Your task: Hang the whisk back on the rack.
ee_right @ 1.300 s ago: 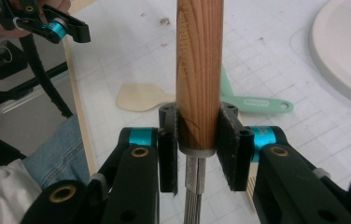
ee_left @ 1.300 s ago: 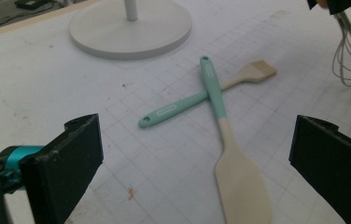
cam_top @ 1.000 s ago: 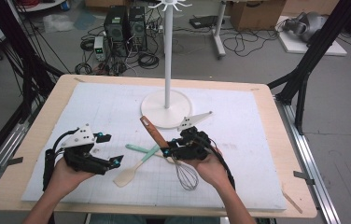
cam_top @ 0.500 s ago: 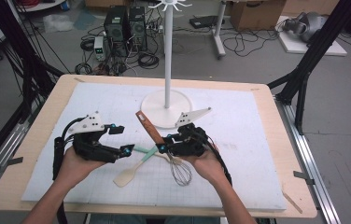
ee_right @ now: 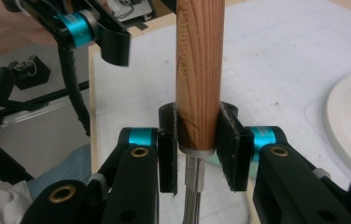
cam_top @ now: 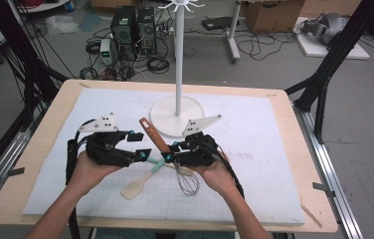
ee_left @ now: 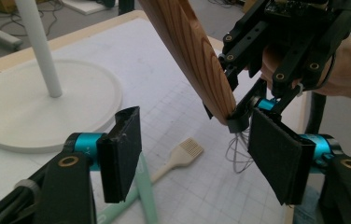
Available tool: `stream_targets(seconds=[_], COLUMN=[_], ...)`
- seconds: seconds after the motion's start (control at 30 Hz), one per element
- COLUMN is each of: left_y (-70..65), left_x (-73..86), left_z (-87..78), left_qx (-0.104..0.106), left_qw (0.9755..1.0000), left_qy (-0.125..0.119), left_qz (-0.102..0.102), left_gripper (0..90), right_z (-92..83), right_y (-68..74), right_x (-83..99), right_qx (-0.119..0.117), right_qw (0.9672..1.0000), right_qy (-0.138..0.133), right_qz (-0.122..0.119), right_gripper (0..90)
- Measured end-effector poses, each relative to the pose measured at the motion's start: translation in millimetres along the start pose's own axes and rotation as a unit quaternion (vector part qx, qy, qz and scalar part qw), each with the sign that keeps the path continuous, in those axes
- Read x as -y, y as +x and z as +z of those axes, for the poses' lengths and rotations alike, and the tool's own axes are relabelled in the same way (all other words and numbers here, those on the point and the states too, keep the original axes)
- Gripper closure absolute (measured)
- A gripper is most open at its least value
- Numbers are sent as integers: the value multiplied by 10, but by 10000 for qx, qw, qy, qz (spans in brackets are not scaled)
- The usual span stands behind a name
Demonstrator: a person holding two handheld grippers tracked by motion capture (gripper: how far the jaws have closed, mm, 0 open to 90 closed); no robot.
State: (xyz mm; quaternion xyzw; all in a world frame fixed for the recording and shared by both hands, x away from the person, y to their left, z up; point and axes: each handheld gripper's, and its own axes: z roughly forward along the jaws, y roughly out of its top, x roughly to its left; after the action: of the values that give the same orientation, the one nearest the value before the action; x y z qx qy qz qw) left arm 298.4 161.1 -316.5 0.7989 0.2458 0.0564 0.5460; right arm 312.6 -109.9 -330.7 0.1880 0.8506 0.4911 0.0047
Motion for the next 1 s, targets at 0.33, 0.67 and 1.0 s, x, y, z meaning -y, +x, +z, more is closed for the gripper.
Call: stream_targets(seconds=[0.33,0.67,1.0], left_y=[34,50,40], left_x=[-84,-89,-117], left_z=[60,52,22], left_qx=[370,651,840], left_qw=[9989,9971,9960], left_qy=[-48,-123,-145], left_qz=[-277,-380,-285], left_gripper=[518,659,721], right_z=[51,120,133], right_y=[64,136,158], right_x=[-53,-83,-95], right_qx=[2,30,-66], right_qw=[9996,9983,9975], right_qy=[-48,26,25], right_qz=[-264,-574,-704], right_gripper=[711,711,707])
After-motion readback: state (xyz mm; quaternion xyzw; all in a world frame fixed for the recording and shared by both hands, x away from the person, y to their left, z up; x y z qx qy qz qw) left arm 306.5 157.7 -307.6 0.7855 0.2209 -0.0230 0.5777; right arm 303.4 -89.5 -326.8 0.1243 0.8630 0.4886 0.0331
